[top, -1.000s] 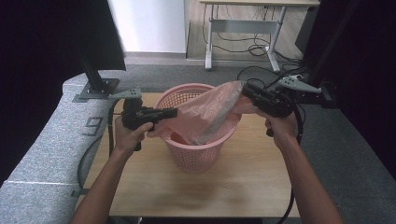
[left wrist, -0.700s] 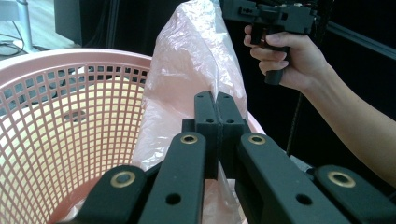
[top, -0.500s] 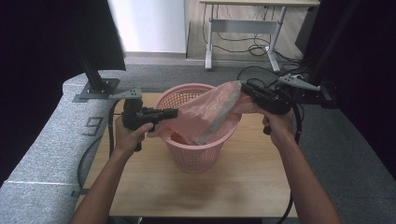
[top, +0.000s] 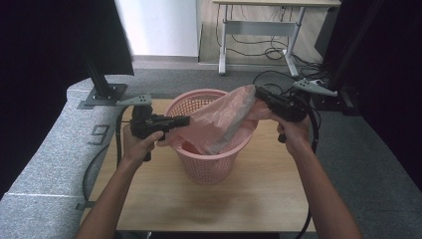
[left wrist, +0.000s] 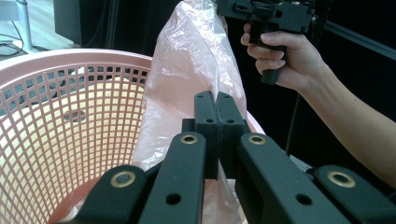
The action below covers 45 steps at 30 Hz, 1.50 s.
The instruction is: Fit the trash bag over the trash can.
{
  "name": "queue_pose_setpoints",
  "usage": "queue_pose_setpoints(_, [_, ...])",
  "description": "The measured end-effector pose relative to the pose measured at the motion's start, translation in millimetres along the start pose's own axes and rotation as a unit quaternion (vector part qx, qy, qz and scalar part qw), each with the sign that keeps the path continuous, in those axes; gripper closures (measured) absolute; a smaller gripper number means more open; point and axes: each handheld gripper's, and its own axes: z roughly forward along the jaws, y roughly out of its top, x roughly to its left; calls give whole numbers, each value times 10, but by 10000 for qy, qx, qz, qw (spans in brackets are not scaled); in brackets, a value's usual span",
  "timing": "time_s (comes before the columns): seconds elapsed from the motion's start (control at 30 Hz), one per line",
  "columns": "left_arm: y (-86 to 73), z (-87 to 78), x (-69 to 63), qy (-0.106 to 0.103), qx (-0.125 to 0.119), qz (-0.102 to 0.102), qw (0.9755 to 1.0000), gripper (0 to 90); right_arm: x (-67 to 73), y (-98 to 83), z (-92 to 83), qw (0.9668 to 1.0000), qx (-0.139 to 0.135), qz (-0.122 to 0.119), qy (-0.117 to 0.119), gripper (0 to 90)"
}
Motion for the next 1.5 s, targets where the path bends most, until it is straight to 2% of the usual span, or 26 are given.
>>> queue_pose_setpoints(0.13, [-3,-10,6,-7,-42,-38,10000,896,8,2,-10,10000,-44,-59,42,895])
queue_pose_setpoints(0.3, [1,-66,34,10,-226,-142,9996,893,14,0,-45,9999,-54,-144,28,896])
queue_pose_setpoints(0.47, [15,-91,44,105,-343,-191,9992,895,-9,-29,-69,9998,-15,-210,-1,897])
queue_pose_setpoints(0.6, [24,-106,72,149,-583,-296,9977,896,-16,-60,-70,9997,92,-239,-5,898])
queue_pose_setpoints(0.8, [31,-160,175,108,-939,-611,9937,897,-14,-99,-143,9992,109,-341,184,899])
queue_pose_setpoints(0.87, [28,-205,216,67,-1123,-758,9908,897,-34,-116,-177,9992,133,-361,133,899])
queue_pose_setpoints(0.9, [25,-241,251,-5,-1247,-879,9883,897,-53,-123,-193,9993,156,-324,122,899])
queue_pose_setpoints(0.93, [20,-267,278,-39,-1302,-943,9870,897,-94,-143,-215,9994,146,-273,126,899])
queue_pose_setpoints(0.97, [15,-281,295,-43,-1300,-963,9868,897,-128,-161,-234,9996,111,-199,172,899])
queue_pose_setpoints(1.03, [6,-288,309,-23,-1261,-942,9875,897,-166,-183,-272,9993,12,9,378,898])
queue_pose_setpoints(1.17, [-6,-234,296,-81,-1161,-878,9893,897,-91,-167,-291,9989,-52,-186,433,893])
queue_pose_setpoints(1.27, [-4,-189,262,-110,-1084,-797,9909,897,-24,-128,-256,9985,-94,-230,498,751])
queue_pose_setpoints(1.43, [-4,-149,215,-152,-989,-728,9923,897,32,-91,-166,9982,-136,-121,564,663])
queue_pose_setpoints(1.5, [-9,-139,206,-158,-934,-691,9931,897,50,-78,-136,9985,-157,-82,516,639])
